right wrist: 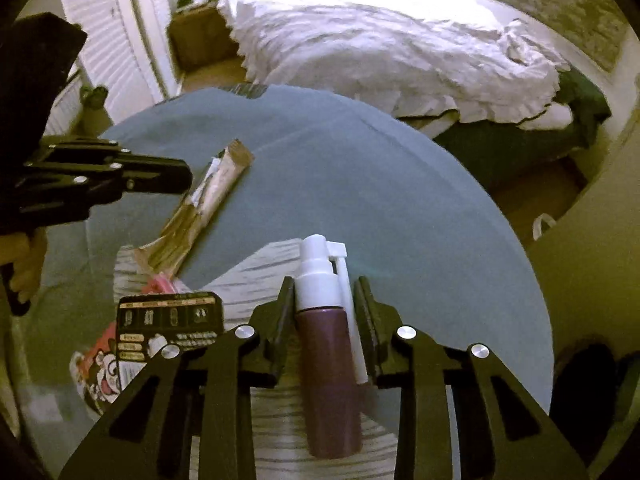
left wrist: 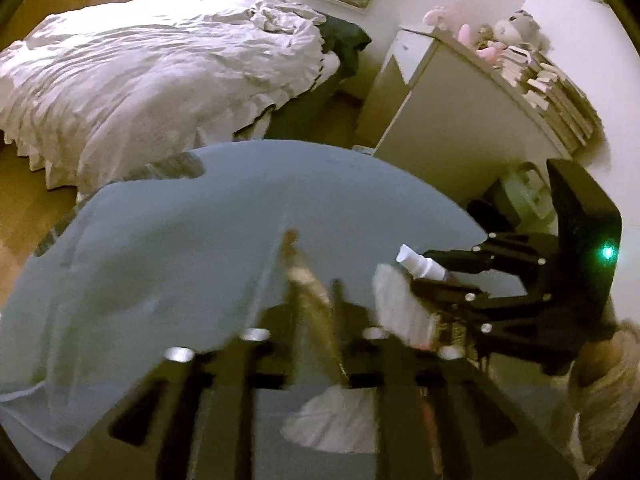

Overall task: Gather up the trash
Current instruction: 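Grasp the brown spray bottle with the right tool while the left tool grasps a snack bar wrapper, then carry both items over the black bin and open both tools to drop them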

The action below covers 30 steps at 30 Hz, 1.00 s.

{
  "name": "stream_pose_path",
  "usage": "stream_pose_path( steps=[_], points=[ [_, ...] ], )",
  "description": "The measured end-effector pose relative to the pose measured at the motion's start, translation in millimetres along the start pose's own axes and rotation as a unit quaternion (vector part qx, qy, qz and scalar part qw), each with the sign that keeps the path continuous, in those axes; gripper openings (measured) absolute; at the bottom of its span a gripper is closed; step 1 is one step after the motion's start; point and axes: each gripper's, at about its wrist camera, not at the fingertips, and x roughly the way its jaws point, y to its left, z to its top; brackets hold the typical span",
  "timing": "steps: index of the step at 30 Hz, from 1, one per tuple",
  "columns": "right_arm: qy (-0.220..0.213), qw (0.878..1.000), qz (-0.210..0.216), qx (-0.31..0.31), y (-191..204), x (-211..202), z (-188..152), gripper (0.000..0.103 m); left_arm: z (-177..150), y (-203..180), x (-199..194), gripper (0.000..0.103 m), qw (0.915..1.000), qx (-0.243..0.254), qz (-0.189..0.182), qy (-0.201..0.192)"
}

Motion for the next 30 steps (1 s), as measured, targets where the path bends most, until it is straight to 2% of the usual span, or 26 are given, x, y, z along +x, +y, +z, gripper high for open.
stream_pose_path(
  steps=[1,2,5,7,8,10,11,13,16,18,19,20,22,25,26,30],
  points=[
    [-0.009,1.000,0.001,0.008,-5.9,-3.1,-3.3,0.030,-0.1,-3.9,0.6,0.077,1.0000,0.002,0.008,-0.003],
    [-0.026,0.999,0.005,0.024,-12.6,-9.7,-7.4,0.030,0.3,-10.7,1.9,0.083,0.9997,0.009,0.021,-0.009],
    [-0.081,0.993,0.023,0.083,-35.5,-37.4,-23.6,0.030,-0.9,-18.1,11.8,0.082,0.9992,0.020,0.034,-0.001],
    [-0.115,0.985,0.040,0.119,-49.6,-54.9,-37.7,0.030,-2.8,-17.0,24.0,0.069,0.9981,0.023,0.055,0.016],
    [-0.136,0.979,0.051,0.141,-59.0,-65.2,-47.7,0.030,-3.0,-18.9,25.1,0.060,0.9970,0.036,0.069,0.008],
    [-0.164,0.969,0.063,0.171,-73.0,-80.0,-64.8,0.030,-1.6,-21.7,28.4,0.035,0.9928,0.058,0.104,0.006],
    [-0.174,0.966,0.067,0.180,-78.1,-85.6,-71.2,0.030,-0.8,-20.8,29.4,0.031,0.9906,0.066,0.120,0.003],
    [-0.196,0.958,0.071,0.197,-88.0,-97.6,-85.8,0.030,1.6,-13.6,28.0,0.017,0.9915,0.056,0.117,-0.001],
    [-0.237,0.944,0.070,0.220,-107.0,-115.3,-105.9,0.030,10.3,3.2,15.7,0.013,0.9957,0.019,0.090,-0.016],
    [-0.269,0.930,0.064,0.244,-127.5,-129.8,-121.8,0.030,19.2,-5.7,3.4,0.013,0.9957,0.029,0.082,-0.034],
    [-0.279,0.924,0.061,0.254,-135.5,-134.9,-126.8,0.030,27.7,-15.6,-5.4,0.013,0.9958,0.038,0.068,-0.048],
    [-0.296,0.913,0.056,0.273,-149.2,-143.0,-135.8,0.030,35.5,-26.0,-12.1,0.013,0.9957,0.048,0.055,-0.057],
    [-0.321,0.896,0.047,0.304,-174.4,-153.3,-146.1,0.030,50.5,-52.8,-20.1,0.013,0.9944,0.071,0.033,-0.070],
    [-0.360,0.864,0.021,0.352,-216.6,-176.0,-167.2,0.030,79.3,-113.9,-22.3,0.013,0.9893,0.119,-0.021,-0.082],
    [-0.375,0.852,0.009,0.365,-230.2,-185.0,-176.2,0.030,85.2,-130.9,-19.4,0.013,0.9875,0.130,-0.035,-0.082],
    [-0.395,0.821,-0.035,0.411,-274.3,-193.6,-214.8,0.030,110.6,-206.1,12.3,0.013,0.9779,0.164,-0.116,-0.059]
  ],
)
